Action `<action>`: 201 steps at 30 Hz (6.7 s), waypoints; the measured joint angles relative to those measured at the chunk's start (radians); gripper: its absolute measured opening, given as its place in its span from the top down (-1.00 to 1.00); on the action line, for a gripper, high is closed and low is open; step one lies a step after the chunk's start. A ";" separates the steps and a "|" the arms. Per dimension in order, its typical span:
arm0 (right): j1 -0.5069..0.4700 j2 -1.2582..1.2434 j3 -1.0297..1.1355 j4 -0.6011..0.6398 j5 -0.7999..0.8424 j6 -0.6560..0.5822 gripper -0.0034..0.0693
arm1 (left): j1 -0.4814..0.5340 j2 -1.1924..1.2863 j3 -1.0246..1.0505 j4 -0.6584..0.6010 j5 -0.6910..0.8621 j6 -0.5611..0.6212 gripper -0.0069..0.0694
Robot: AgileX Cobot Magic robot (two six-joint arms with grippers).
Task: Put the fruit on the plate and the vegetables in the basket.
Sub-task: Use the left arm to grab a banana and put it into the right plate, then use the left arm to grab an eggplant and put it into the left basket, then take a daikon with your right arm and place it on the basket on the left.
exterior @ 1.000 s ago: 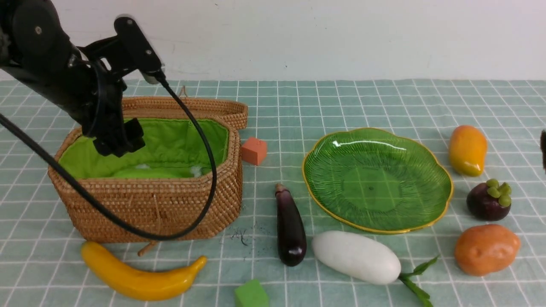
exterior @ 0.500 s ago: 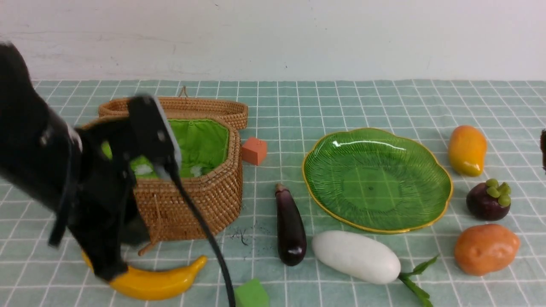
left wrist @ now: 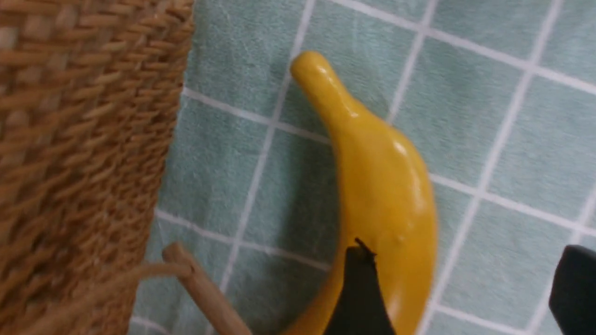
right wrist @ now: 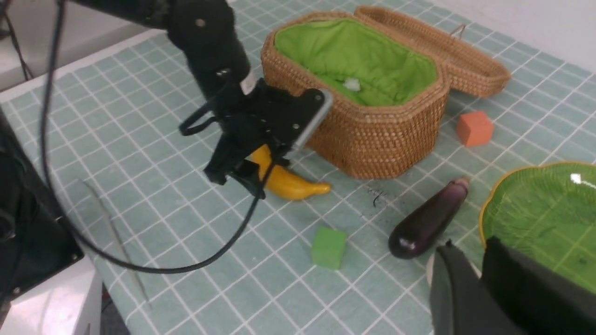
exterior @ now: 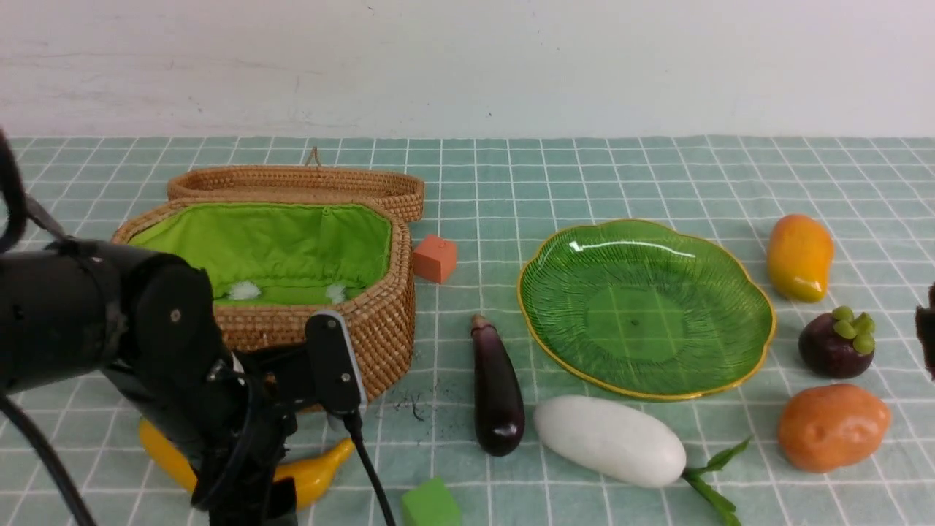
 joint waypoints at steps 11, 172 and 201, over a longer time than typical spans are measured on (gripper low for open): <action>0.000 0.000 0.000 0.040 0.006 0.001 0.61 | 0.000 0.073 -0.001 0.070 -0.002 0.000 0.03; 0.003 0.494 -0.103 -0.267 0.066 0.286 0.46 | -0.147 -0.603 -0.347 0.038 0.376 -0.880 0.85; 0.141 1.148 -0.229 -0.481 -0.157 -0.048 -0.68 | -0.172 -1.185 0.303 -0.106 -0.101 -0.808 0.85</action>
